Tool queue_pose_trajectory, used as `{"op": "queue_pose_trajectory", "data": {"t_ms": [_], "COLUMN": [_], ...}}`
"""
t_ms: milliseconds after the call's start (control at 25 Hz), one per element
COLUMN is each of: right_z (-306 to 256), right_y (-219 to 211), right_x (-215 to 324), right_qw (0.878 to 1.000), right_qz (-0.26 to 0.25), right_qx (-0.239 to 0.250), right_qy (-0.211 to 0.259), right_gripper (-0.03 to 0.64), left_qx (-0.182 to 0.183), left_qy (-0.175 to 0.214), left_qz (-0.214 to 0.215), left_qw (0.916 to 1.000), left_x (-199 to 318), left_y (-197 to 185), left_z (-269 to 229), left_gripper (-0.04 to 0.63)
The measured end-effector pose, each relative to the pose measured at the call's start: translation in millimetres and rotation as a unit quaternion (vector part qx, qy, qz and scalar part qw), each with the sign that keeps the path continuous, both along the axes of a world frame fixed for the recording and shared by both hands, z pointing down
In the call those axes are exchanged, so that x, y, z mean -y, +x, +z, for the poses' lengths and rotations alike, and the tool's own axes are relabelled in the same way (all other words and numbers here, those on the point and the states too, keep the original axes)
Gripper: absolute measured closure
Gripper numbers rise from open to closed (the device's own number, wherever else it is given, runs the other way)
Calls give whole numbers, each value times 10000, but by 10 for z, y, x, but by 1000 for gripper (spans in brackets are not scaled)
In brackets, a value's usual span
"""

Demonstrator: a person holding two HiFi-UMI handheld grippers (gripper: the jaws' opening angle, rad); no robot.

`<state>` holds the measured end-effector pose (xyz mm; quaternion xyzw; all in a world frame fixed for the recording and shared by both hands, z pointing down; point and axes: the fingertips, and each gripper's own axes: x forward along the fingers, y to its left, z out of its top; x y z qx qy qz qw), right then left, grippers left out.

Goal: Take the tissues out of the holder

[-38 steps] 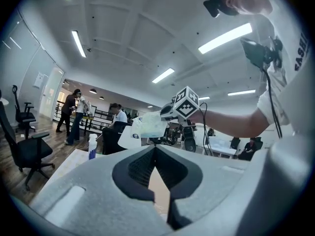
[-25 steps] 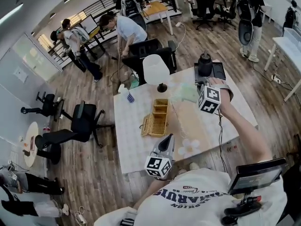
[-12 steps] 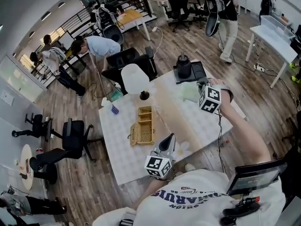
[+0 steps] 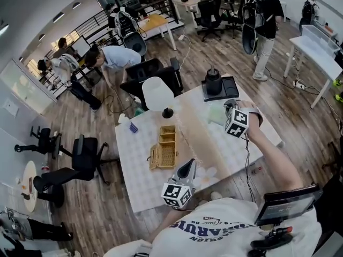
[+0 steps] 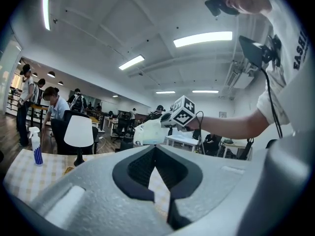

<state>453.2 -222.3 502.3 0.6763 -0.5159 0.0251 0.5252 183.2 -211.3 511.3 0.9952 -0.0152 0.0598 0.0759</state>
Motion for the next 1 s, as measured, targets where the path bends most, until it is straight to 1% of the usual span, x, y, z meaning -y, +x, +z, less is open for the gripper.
{"op": "queue_pose_trajectory", "data": {"t_ms": [280,520,680,880,1000], "right_z": [481,1143,1547,2063,2437], "right_y": [63,167,201,208,157], "right_x": [84,86,118,192,251], "right_qw": [9999,9993,9989,9987,9981], "right_qz": [117,282,378,317,292], "right_qx": [35,23,23,-126,-92], "right_qy": [-101,-252,-267,-387,-537], "right_gripper": [614,614,614,614,614], "left_qx": [46,90,117,145,171], "left_qy": [36,46,44,11,4], "left_qz": [-104,-304,-468,-679,-813], "left_qw": [9999,9995,9988,9976,9965], "left_x": [49,111,185,286,365], "left_y": [-77,-165,-275,-391,-475], "left_z": [-29,-36,-59,32,104], "left_gripper": [592,592,592,592,592]}}
